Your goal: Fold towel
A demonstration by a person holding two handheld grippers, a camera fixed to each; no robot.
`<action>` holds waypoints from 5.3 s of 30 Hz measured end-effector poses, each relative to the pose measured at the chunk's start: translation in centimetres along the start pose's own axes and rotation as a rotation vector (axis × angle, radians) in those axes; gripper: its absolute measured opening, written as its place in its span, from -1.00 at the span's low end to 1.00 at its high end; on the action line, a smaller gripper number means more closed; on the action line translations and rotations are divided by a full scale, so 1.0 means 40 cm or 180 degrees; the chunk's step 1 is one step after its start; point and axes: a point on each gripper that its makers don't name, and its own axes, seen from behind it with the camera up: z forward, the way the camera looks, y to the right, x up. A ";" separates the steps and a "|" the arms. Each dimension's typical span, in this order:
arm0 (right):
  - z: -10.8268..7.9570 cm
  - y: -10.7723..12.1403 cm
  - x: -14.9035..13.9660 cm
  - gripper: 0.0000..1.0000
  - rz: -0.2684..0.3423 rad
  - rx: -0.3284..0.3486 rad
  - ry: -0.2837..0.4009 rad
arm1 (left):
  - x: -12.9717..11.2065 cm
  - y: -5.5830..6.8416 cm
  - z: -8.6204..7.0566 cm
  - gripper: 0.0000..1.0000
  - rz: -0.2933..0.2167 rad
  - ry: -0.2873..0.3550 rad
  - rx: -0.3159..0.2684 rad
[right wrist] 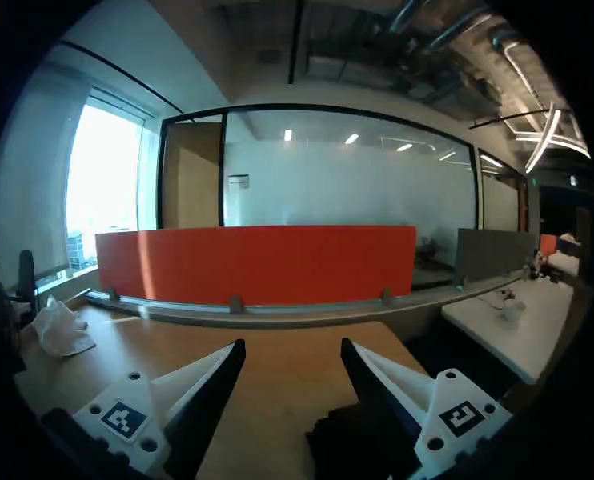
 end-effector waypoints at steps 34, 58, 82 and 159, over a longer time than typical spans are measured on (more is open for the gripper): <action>0.068 -0.268 0.115 0.87 0.0198 0.0284 0.0259 | 0.144 -0.039 0.030 0.85 -0.0046 0.0497 -0.0082; 0.065 -0.369 0.081 0.88 0.0058 0.0211 0.0330 | -0.065 -0.074 0.072 0.85 0.0006 0.0567 -0.0067; 0.086 -0.393 -0.024 0.88 -0.0031 0.0253 0.0370 | -0.291 -0.041 0.082 0.85 0.0013 0.0629 -0.0026; 0.124 -0.206 -0.313 0.88 0.0009 0.0120 0.0597 | -0.355 -0.023 0.093 0.87 0.0036 0.0669 -0.0012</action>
